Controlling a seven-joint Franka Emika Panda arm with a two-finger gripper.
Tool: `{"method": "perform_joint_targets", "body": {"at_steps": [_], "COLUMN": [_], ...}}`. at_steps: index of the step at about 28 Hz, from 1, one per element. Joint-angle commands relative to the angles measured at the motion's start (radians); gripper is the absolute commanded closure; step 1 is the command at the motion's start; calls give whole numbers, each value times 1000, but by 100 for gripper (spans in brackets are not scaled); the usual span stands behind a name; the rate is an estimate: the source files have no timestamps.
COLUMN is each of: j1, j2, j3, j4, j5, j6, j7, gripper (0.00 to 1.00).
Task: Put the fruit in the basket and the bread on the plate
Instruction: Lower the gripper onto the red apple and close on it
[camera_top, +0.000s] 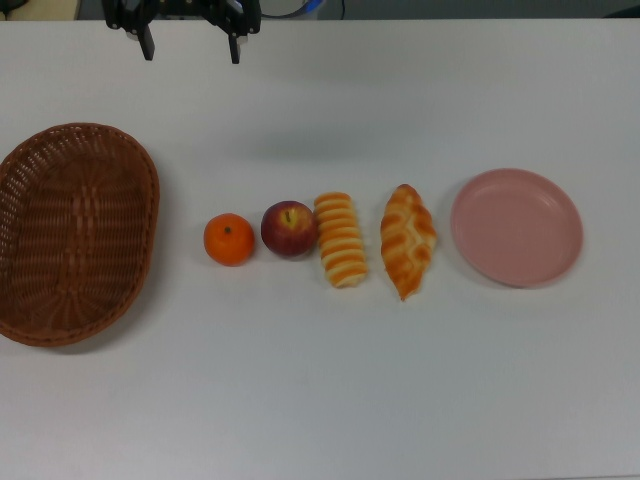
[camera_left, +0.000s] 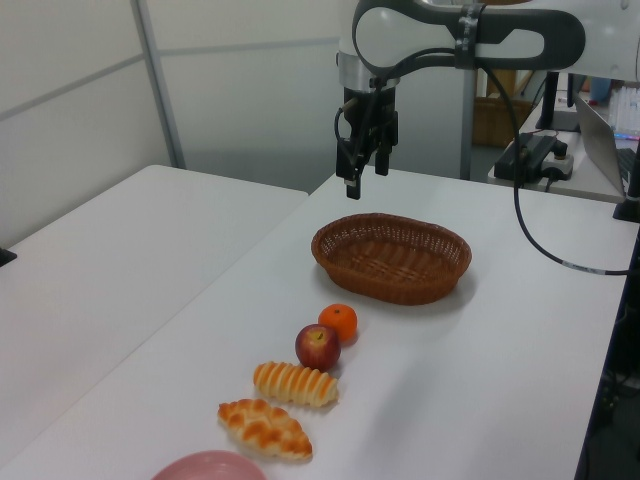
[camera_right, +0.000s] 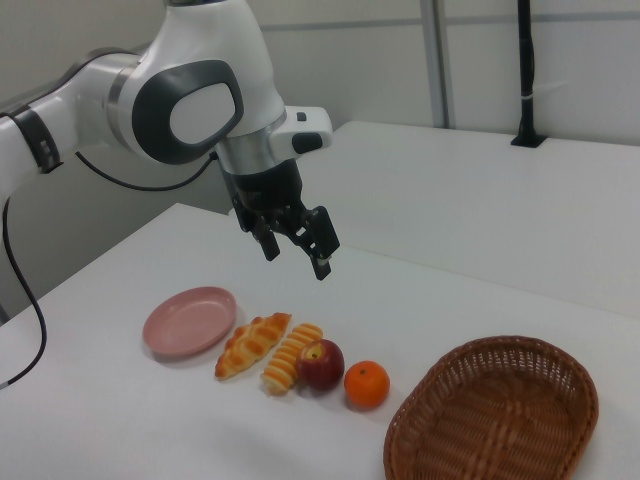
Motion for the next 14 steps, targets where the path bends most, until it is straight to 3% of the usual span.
{"method": "perform_joint_targets", "body": {"at_steps": [1,14], "j1": [14,27], "j2": [11,66], "j3": [7,10], "j4": [-1,-13], "j5": [-16,-15], "j6": [4,12], "j7": [9,15], "gripper": [0,0]}}
